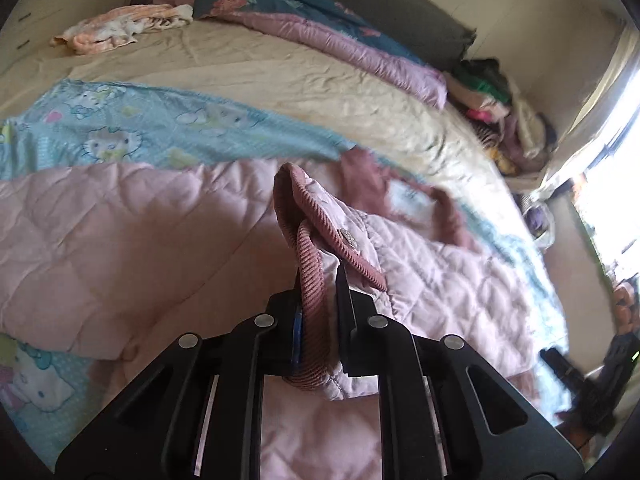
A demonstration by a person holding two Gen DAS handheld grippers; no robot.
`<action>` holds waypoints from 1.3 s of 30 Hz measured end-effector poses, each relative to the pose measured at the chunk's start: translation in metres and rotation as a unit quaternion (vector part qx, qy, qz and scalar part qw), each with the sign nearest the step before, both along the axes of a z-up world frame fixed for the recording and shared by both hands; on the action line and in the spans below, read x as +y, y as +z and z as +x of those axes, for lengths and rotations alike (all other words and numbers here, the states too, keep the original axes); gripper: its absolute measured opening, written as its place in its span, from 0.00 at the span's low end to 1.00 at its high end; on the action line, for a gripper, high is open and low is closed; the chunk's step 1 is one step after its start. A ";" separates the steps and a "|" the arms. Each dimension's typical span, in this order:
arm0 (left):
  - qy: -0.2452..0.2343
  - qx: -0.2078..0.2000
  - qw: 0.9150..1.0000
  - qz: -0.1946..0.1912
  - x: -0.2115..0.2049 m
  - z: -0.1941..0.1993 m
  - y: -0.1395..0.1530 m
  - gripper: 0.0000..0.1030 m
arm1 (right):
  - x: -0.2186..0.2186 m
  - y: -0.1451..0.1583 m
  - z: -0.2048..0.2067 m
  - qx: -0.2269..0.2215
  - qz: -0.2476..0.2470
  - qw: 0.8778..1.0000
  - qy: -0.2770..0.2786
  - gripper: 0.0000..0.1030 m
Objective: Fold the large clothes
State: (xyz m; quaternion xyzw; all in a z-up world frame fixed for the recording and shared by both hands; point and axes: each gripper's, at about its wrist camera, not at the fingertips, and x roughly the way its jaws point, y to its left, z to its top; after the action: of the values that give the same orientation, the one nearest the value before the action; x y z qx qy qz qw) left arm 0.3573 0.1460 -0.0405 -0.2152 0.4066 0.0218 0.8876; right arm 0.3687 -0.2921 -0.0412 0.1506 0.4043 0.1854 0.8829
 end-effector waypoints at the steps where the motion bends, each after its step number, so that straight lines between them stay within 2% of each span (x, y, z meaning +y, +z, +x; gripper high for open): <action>1: 0.000 0.007 1.000 0.004 -0.001 0.000 -0.005 0.06 | -0.001 -0.005 0.005 0.006 -0.007 1.000 -0.004 0.76; 4: 0.004 0.030 0.999 0.015 0.001 -0.002 -0.029 0.07 | -0.002 -0.017 0.014 0.028 -0.020 0.999 -0.013 0.76; 8: 0.004 0.042 0.999 0.014 0.001 -0.004 -0.042 0.10 | -0.002 -0.036 0.023 0.062 -0.041 0.997 -0.022 0.76; 14: -0.001 0.045 0.999 0.011 -0.001 -0.005 -0.047 0.14 | -0.002 -0.063 0.025 0.073 -0.041 0.996 -0.036 0.76; 17: -0.001 0.046 0.999 0.017 -0.003 -0.011 -0.044 0.17 | 0.001 -0.063 0.024 0.072 -0.052 0.995 -0.040 0.76; 20: 0.000 0.042 0.999 0.023 -0.005 -0.016 -0.038 0.25 | 0.004 -0.056 0.020 0.069 -0.056 0.995 -0.035 0.79; 23: -0.001 0.040 0.999 0.024 -0.005 -0.022 -0.031 0.38 | 0.009 -0.045 0.006 0.050 -0.038 0.998 -0.030 0.83; 25: 0.001 0.035 0.999 0.029 -0.005 -0.026 -0.024 0.55 | 0.012 -0.038 -0.001 0.039 -0.025 0.998 -0.029 0.84; 26: 0.002 0.032 0.999 0.033 -0.005 -0.029 -0.020 0.60 | 0.013 -0.035 -0.004 0.036 -0.020 0.999 -0.029 0.84; 28: 0.006 0.026 0.999 0.038 -0.004 -0.033 -0.013 0.80 | 0.015 -0.028 -0.010 0.033 -0.002 0.999 -0.025 0.88; 30: 0.015 0.019 0.999 0.031 0.000 -0.039 -0.007 0.91 | 0.020 -0.022 -0.015 0.028 0.002 0.999 -0.023 0.91; 39: 0.042 0.015 0.999 0.020 0.022 -0.062 0.006 0.91 | 0.055 0.013 -0.035 -0.008 0.006 1.000 0.002 0.95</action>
State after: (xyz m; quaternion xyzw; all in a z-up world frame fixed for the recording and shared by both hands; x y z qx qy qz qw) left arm 0.2952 0.1679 -0.0347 -0.2143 0.4098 0.0706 0.8838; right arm 0.3335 -0.2370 -0.0280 0.1532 0.3968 0.1909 0.8847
